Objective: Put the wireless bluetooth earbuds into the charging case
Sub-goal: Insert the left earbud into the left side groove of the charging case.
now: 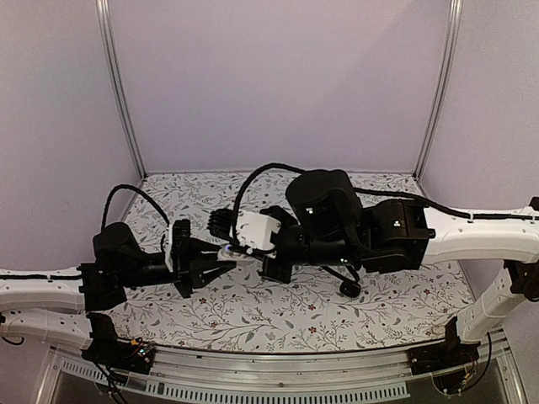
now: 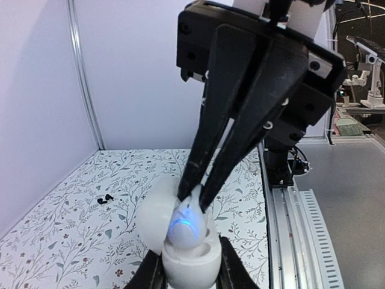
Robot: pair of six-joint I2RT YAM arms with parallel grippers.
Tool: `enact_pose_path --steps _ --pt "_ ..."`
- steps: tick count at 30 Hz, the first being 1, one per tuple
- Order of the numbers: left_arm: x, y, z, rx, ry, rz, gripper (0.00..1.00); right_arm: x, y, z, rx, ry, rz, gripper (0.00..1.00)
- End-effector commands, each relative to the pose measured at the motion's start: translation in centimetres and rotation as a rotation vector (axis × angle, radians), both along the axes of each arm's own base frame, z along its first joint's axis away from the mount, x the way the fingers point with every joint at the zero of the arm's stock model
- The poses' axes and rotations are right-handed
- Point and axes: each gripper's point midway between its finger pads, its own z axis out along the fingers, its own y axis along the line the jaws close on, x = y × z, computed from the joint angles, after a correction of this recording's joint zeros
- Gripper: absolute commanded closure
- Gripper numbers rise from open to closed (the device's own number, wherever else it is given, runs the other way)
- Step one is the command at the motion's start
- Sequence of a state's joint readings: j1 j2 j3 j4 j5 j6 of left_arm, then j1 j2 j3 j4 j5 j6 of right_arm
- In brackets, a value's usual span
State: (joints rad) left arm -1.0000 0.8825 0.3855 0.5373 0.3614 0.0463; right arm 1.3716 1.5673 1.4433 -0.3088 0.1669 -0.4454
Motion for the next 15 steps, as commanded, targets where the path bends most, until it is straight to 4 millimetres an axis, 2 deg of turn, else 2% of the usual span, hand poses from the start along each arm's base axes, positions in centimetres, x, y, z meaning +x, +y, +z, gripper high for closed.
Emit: enact_pose_path --steps 1,6,11,15 --pt "1.3 0.4 1.0 -0.031 -0.073 0.093 1.00 2.3 -1.4 4.5 0.158 0.026 -0.113 1.00" --pt "2.1 0.3 1.0 -0.031 -0.103 0.134 1.00 2.1 -2.4 8.3 0.290 0.023 -0.115 1.00" --pt "3.6 0.7 1.2 -0.037 -0.155 0.225 1.00 2.8 -3.3 9.6 0.368 0.100 -0.153 1.00" --pt "4.0 0.7 2.0 -0.052 -0.185 0.248 1.00 4.1 -4.9 10.3 0.456 0.284 -0.232 1.00"
